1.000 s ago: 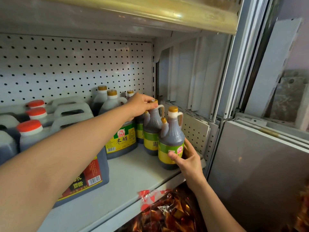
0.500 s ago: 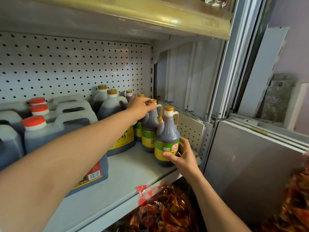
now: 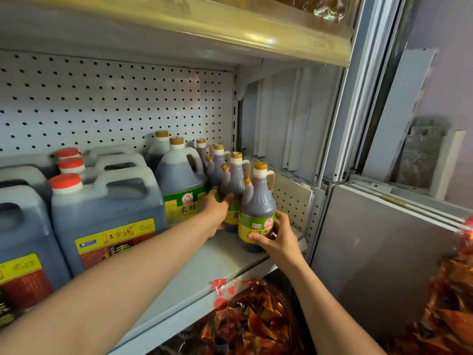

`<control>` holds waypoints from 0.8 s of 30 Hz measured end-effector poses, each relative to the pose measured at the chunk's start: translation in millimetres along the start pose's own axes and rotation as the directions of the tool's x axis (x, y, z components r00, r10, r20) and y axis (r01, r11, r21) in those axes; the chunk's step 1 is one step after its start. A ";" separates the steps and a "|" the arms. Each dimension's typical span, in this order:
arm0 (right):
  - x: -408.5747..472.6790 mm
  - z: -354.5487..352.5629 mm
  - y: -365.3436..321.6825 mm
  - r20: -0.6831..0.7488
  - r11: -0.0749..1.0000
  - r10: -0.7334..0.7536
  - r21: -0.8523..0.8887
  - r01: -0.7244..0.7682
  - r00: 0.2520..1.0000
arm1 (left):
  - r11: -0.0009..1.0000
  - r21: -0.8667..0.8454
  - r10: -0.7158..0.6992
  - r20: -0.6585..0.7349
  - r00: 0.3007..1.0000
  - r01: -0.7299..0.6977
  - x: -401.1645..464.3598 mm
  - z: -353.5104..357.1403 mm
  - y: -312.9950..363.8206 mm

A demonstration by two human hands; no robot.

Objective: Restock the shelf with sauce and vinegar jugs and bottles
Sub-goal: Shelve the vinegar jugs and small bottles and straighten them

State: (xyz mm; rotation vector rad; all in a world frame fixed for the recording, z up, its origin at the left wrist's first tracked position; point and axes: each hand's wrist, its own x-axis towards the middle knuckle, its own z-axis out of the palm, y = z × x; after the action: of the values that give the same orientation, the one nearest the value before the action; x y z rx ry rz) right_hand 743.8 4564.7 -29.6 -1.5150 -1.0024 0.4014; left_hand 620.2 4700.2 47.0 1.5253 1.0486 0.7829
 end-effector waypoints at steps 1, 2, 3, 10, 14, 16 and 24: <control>0.9 -0.6 0.3 0.004 1.000 0.005 -0.001 -0.005 1.000 | 1.000 0.008 -0.001 -0.009 1.000 0.001 0.6 1.7 -0.9; 1.9 -1.1 0.8 0.008 1.000 0.008 -0.004 -0.008 1.000 | 1.000 0.019 0.003 -0.016 1.000 -0.003 2.0 3.0 -1.2; 2.6 -1.5 1.1 0.012 1.000 0.011 -0.008 -0.011 1.000 | 1.000 0.027 0.006 -0.019 1.000 -0.005 3.5 3.7 -1.3; 4.8 -2.2 1.3 0.018 1.000 0.013 -0.014 -0.013 1.000 | 1.000 -0.006 -0.021 -0.027 0.999 0.021 10.1 6.5 -1.6; 6.5 -1.9 0.7 0.021 0.999 0.015 -0.036 -0.014 1.000 | 1.000 0.006 -0.016 -0.046 0.999 0.017 12.1 9.5 -2.6; 7.1 -2.5 1.9 0.008 0.998 0.011 -0.058 -0.011 1.000 | 0.996 0.084 0.014 -0.057 0.998 -0.009 12.1 9.8 -3.5; 7.4 -0.3 4.1 -0.097 0.991 -0.008 -0.136 -0.005 0.995 | 0.989 0.086 0.123 0.005 0.992 -0.123 19.9 -5.0 7.0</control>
State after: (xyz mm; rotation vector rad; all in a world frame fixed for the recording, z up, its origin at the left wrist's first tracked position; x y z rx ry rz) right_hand 749.6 4570.6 -31.2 -1.6401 -0.9703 0.2598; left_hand 625.1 4720.2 53.8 1.6763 1.0063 0.8320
